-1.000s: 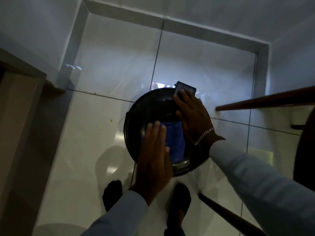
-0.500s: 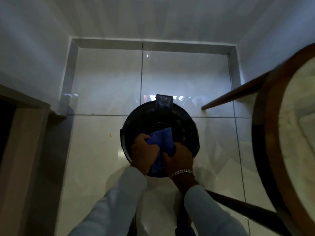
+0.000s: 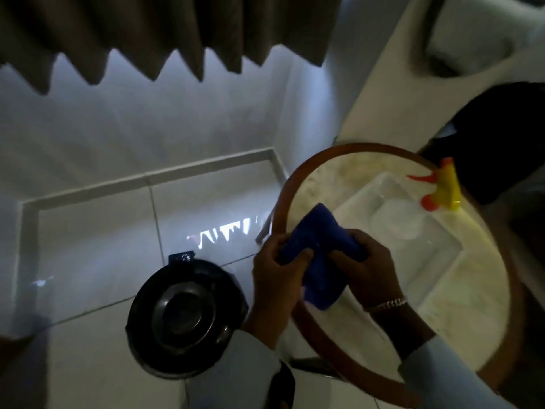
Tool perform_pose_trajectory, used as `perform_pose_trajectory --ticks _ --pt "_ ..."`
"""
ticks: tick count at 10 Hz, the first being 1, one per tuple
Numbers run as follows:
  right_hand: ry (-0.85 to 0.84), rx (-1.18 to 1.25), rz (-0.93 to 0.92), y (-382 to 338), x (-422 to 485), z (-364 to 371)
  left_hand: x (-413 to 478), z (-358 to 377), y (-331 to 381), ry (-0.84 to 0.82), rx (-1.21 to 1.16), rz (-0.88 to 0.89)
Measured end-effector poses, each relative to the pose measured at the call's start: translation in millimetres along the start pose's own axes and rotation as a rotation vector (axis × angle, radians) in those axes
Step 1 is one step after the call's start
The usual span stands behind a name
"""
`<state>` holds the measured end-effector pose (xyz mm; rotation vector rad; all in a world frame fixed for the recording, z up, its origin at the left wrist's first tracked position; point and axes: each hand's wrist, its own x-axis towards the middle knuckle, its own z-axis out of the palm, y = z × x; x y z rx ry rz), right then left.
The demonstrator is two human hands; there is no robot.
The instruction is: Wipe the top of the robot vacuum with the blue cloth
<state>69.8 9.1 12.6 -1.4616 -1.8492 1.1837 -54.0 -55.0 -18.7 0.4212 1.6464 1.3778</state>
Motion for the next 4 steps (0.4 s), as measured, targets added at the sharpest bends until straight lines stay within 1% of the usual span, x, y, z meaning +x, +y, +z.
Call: perform_pose_trajectory --ticks 1,2,3,4 --pt "0.05 -0.017 0.192 39.6 27.1 -34.2 3.7 63.5 0.8 -0.022 0.277 0.089" --pt "0.046 -0.119 0.332 90.8 40.3 -39.5 7.0 95.5 -13.7 -0.097 0.398 0.005" --pt "-0.014 -0.388 0.353 110.4 41.5 -36.4 1.0 89.7 -20.4 -0.125 0.434 0.078" --pt "-0.01 -0.618 0.241 100.7 37.8 -35.3 -8.7 67.3 -23.3 -0.078 0.422 0.171"
